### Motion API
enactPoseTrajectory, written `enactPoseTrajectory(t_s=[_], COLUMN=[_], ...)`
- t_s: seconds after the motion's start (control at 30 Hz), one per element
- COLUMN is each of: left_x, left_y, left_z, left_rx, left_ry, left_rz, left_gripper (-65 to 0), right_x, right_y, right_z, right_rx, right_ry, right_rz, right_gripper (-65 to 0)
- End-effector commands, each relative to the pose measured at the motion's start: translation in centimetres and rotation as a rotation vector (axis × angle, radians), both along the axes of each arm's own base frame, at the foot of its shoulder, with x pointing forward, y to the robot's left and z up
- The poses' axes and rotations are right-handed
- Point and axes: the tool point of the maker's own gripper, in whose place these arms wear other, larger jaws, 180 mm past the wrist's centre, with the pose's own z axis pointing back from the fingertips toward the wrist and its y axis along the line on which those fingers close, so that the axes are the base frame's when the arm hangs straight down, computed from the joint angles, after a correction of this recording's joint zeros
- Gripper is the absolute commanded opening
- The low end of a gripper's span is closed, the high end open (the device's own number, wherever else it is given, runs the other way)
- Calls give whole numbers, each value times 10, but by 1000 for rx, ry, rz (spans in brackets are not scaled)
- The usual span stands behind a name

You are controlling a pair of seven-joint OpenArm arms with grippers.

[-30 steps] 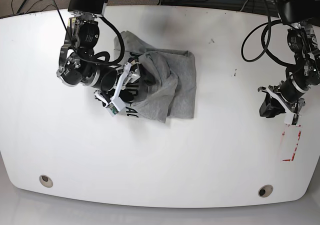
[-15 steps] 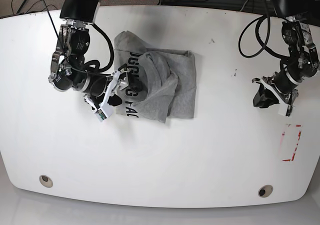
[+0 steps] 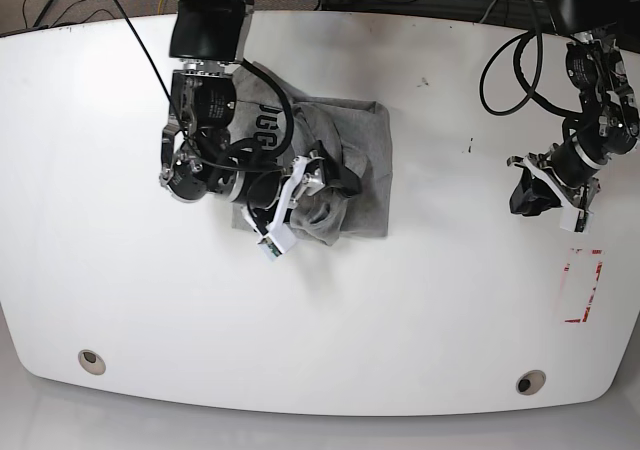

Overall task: Layout the t-shirt on the table in an organized manner, then fold the t-shirt properly
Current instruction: 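Press and tuck the grey bundle edge with the right gripper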

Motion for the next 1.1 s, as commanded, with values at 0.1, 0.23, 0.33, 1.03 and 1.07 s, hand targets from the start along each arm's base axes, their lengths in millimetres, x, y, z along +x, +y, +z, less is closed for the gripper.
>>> enactPoseTrajectory(t_s=[0.1, 0.23, 0.33, 1.03, 1.07], left_x=[9, 9, 10, 11, 11], left_y=[4, 3, 3, 2, 2], left_z=[19, 19, 19, 17, 17], left_rx=[5, 3, 1, -2, -2], left_ry=[-62, -62, -63, -59, -59], left_rz=[-4, -4, -4, -5, -5], left_gripper=[-529, -529, -529, -529, -529], right_x=[18, 19, 24, -11, -17], right_y=[27, 38, 43, -27, -30], right_z=[32, 41, 50, 6, 1], right_rx=[98, 88, 81, -123, -131], right_ry=[-63, -93, -119, -71, -60], right_rz=[11, 52, 73, 48, 49], right_gripper=[-113, -113, -113, -113, -113])
